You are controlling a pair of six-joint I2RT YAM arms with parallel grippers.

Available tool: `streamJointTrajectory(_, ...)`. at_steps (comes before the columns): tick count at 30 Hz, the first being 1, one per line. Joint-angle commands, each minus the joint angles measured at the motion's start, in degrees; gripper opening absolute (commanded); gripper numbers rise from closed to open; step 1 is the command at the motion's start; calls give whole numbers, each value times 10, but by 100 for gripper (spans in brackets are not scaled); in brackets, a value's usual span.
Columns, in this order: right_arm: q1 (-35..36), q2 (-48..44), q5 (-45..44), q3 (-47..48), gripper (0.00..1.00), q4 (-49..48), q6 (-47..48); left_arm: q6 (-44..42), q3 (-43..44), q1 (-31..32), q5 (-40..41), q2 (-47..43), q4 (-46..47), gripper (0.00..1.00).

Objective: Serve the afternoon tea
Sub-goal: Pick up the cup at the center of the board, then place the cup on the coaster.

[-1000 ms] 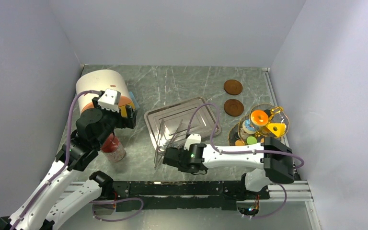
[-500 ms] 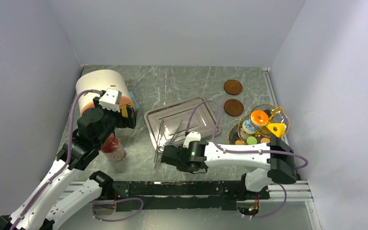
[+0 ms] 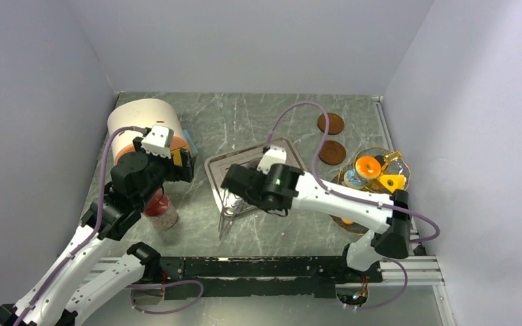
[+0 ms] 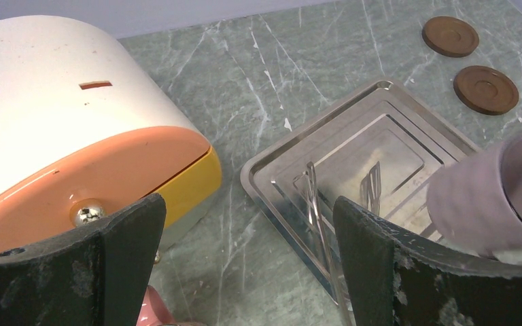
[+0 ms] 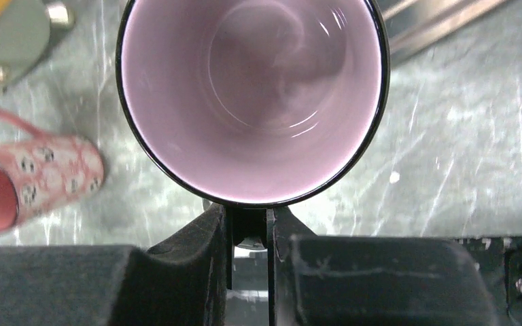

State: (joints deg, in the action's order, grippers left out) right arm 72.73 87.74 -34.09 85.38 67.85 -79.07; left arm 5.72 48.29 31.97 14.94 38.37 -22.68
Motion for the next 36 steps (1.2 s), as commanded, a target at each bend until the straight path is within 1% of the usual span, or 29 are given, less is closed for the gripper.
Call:
streamJointTrajectory(1, -59, 38, -74, 52, 0, -53, 91, -7, -3, 0, -6, -3, 1, 97)
streamJointTrajectory(5, -139, 92, -105, 106, 0, -86, 142, -8, -5, 0, -4, -6, 4, 97)
streamJointTrajectory(7, -176, 118, -129, 127, 0, -92, 151, -8, -5, 0, -3, -3, 4, 97)
streamJointTrajectory(11, -234, 156, -158, 156, 0, -98, 149, -8, -4, 1, -4, -1, 2, 97)
streamJointTrajectory(14, -278, 176, -158, 161, 0, -106, 140, -8, -4, 1, -8, 0, 3, 97)
streamJointTrajectory(17, -324, 192, -146, 149, 0, -135, 133, -8, -5, 1, -10, -2, 4, 97)
streamJointTrajectory(19, -344, 202, -144, 136, 0, -160, 126, -8, -6, 1, -11, -3, 6, 97)
streamJointTrajectory(22, -373, 215, -118, 118, 0, -207, 135, -8, -4, 2, -11, 0, 3, 97)
streamJointTrajectory(24, -389, 241, -124, 136, 0, -186, 113, -8, -4, 2, -10, 2, 1, 97)
streamJointTrajectory(29, -432, 291, -115, 186, 0, -94, 67, -9, -6, 2, -7, -3, 4, 97)
streamJointTrajectory(31, -445, 290, -109, 177, 0, -93, 62, -9, -5, 3, -7, -3, 5, 97)
streamJointTrajectory(36, -464, 259, -107, 122, 0, -134, 70, -10, -5, 3, -7, -4, 3, 97)
